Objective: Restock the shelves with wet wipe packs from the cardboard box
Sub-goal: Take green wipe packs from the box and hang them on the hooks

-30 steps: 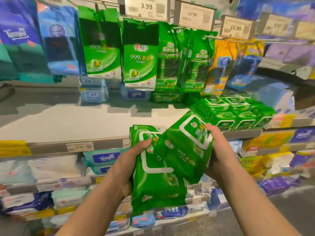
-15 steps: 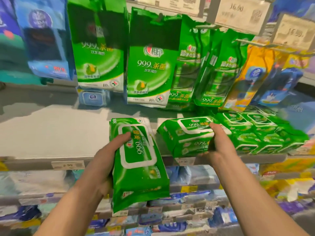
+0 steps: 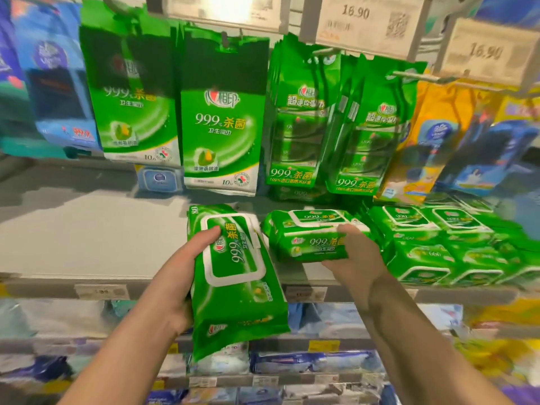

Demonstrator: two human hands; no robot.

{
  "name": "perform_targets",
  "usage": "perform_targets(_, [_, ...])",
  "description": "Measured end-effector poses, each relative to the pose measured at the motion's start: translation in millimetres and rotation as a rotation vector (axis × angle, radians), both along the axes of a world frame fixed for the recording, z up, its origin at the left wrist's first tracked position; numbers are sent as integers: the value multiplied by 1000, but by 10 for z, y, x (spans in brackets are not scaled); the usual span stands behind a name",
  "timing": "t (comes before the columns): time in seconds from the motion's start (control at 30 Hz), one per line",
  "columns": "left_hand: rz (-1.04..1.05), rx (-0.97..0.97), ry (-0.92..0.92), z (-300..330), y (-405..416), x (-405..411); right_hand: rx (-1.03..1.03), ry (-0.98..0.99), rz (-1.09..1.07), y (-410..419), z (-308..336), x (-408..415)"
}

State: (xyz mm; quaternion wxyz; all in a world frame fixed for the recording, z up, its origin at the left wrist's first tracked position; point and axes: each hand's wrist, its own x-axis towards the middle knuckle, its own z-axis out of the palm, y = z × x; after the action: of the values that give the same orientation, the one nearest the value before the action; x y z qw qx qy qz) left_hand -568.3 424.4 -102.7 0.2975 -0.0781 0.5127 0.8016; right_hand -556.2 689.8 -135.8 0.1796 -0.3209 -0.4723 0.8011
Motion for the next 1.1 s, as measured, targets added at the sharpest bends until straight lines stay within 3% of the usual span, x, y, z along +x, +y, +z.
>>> perform_targets(0.07, [6,2,-12,-45,36,-24,59,-33,-3,23,24,122])
perform_targets(0.17, [6,32,-22,-28,71,-37,313,-139,7,-10,19,284])
perform_targets(0.27, [17,26,-27,-49,117,-57,896,-171,61,-141,57,402])
perform_targets(0.33, [27,14,-33,-58,135,-67,1286,-291,232,-201,-4,418])
perform_targets(0.4, [32,8,-40,-52,151,-69,1539,-437,284,-168,-108,346])
perform_targets(0.57, [46,3,-36,-36,150,-85,1541,-398,231,-5,-126,167])
perform_targets(0.77, [91,-11,-25,-74,118,-111,1365,-324,188,111,-200,-120])
perform_targets(1.1, [78,-22,-32,-86,186,-110,1391,-507,178,262,-227,-575])
